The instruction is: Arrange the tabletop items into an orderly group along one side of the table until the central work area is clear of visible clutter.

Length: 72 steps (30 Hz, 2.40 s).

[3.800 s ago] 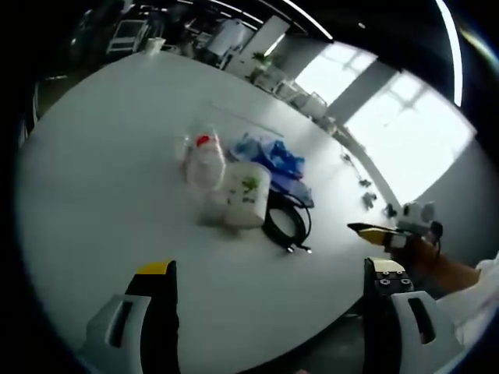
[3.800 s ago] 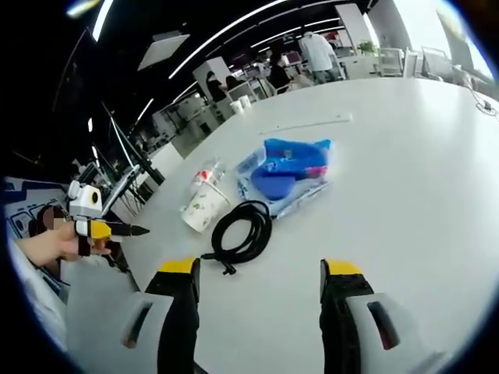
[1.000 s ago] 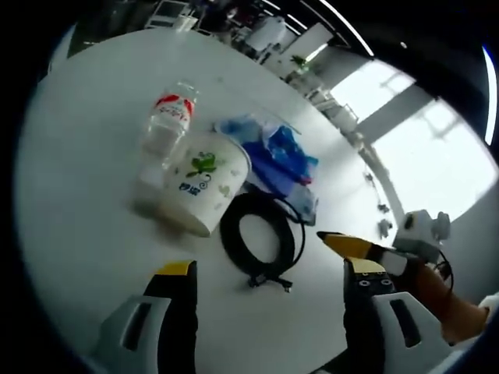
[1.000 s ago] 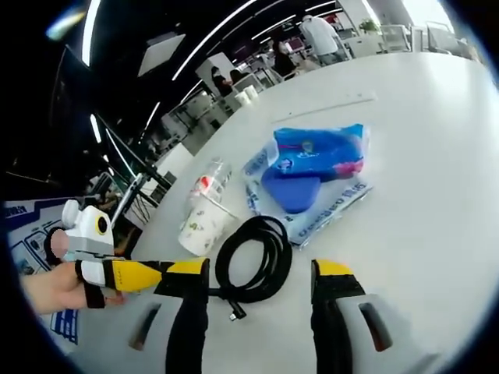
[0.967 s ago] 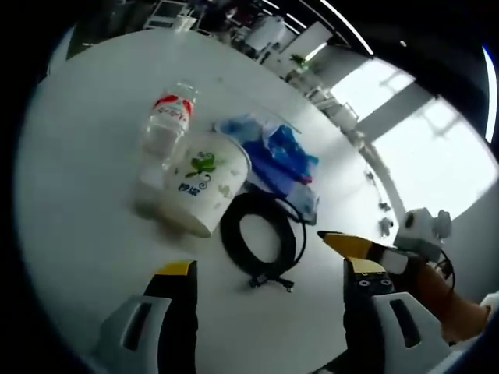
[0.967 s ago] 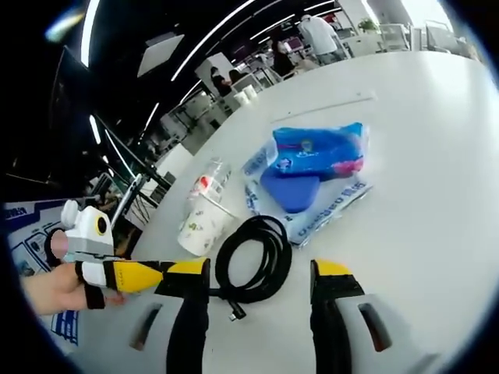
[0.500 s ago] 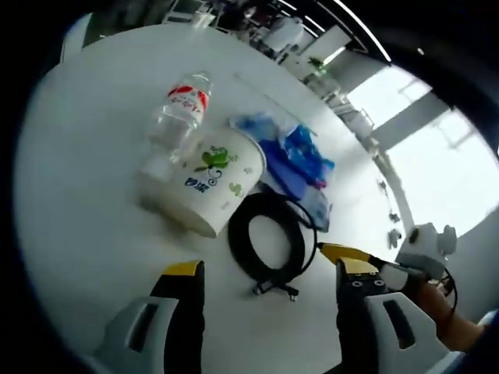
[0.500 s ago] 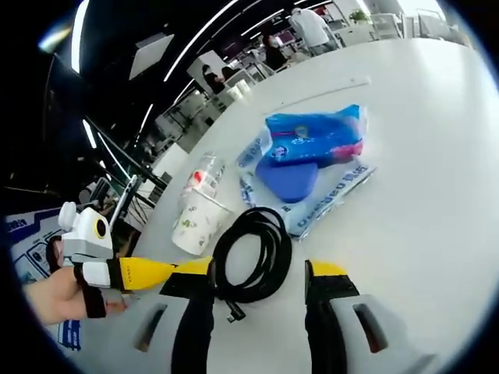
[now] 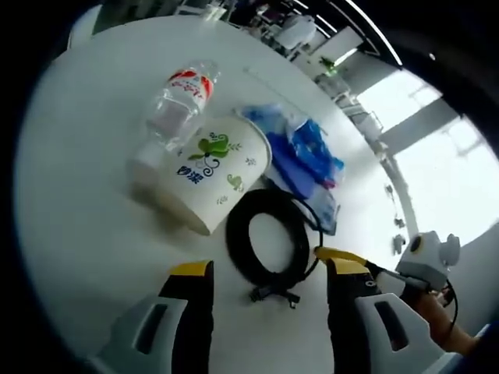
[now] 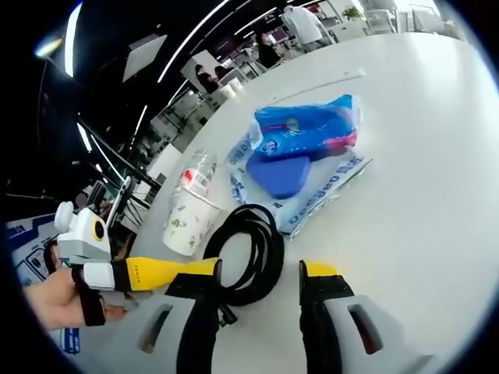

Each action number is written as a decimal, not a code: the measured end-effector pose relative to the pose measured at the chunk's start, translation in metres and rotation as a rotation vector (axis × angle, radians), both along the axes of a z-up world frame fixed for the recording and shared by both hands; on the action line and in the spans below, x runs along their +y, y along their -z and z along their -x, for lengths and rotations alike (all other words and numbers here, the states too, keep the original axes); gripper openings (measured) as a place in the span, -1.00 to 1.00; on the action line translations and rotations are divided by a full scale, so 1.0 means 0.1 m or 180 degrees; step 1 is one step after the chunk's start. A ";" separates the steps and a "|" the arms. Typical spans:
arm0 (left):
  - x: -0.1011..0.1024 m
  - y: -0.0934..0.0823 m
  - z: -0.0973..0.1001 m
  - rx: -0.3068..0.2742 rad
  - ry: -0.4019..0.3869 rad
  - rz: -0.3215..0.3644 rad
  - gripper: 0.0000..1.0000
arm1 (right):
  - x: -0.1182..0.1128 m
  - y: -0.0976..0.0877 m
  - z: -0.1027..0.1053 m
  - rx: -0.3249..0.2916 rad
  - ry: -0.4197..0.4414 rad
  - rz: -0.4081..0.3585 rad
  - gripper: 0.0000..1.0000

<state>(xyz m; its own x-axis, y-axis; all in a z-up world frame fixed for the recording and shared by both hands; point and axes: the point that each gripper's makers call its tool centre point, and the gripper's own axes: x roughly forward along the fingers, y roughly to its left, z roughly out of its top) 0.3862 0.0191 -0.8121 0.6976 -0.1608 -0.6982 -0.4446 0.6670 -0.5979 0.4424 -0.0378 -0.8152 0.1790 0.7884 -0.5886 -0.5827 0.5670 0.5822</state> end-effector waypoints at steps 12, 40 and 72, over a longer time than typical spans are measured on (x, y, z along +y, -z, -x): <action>0.15 0.10 -0.01 0.0204 -0.0402 -0.0072 -0.33 | 0.08 0.07 0.01 -0.0128 -0.0085 0.0084 -0.52; 0.14 -0.08 0.17 0.0100 -0.0349 -0.0017 -0.98 | -0.02 -0.20 0.15 -0.0182 0.0110 -0.0128 -1.00; -0.52 -0.38 -0.20 -0.0160 0.0309 0.0045 -0.96 | -0.76 -0.59 -0.08 -0.0430 0.0803 -0.0153 -1.00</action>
